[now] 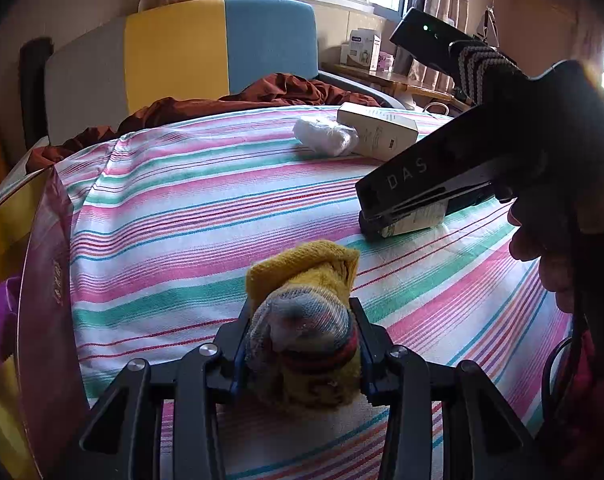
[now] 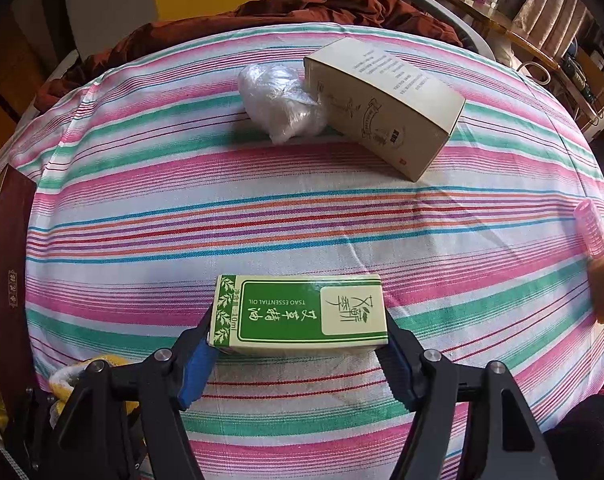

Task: Organize objects
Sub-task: 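Carry the yellow sock into the gold tray and open the left tool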

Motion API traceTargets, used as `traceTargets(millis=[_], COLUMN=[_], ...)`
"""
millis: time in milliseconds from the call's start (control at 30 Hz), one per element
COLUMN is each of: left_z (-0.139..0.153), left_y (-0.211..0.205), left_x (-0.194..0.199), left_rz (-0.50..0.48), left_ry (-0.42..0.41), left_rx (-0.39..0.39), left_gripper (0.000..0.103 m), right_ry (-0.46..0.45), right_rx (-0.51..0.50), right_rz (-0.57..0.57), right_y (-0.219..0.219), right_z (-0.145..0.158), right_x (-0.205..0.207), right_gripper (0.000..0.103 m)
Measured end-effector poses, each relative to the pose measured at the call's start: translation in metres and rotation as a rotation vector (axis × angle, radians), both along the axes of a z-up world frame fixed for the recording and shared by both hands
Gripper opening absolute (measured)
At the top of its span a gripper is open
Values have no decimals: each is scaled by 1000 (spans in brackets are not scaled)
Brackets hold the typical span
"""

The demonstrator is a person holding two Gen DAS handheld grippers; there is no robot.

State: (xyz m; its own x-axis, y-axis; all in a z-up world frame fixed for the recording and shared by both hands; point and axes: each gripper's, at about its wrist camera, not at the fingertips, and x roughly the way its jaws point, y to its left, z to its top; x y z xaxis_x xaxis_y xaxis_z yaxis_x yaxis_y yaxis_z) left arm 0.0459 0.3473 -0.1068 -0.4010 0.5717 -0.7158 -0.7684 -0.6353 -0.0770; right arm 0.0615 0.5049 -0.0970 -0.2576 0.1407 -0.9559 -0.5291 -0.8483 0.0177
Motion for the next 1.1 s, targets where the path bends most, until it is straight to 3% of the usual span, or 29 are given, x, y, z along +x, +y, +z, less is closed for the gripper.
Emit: traceTargets(millis=[400,633,900,1100], left_z=[3,11,48,81], left_y=[0,-11,-45,-101], left_x=[4,5,11,-18], left_rz=[-7,13,30,154], left_ry=[19,-33,-29,-31], left_rx=[-28,-53,13,84], left_gripper=[41,37,37,37], right_ry=[10,12,4,2], right_rx=[4,14,35,43], right_rz=[8,11,19,22], right_y=[9,18,4,-5], right_z=[0,0,0,5], right_x=[0,4,-5,-1], right_gripper=[72,72,72,72])
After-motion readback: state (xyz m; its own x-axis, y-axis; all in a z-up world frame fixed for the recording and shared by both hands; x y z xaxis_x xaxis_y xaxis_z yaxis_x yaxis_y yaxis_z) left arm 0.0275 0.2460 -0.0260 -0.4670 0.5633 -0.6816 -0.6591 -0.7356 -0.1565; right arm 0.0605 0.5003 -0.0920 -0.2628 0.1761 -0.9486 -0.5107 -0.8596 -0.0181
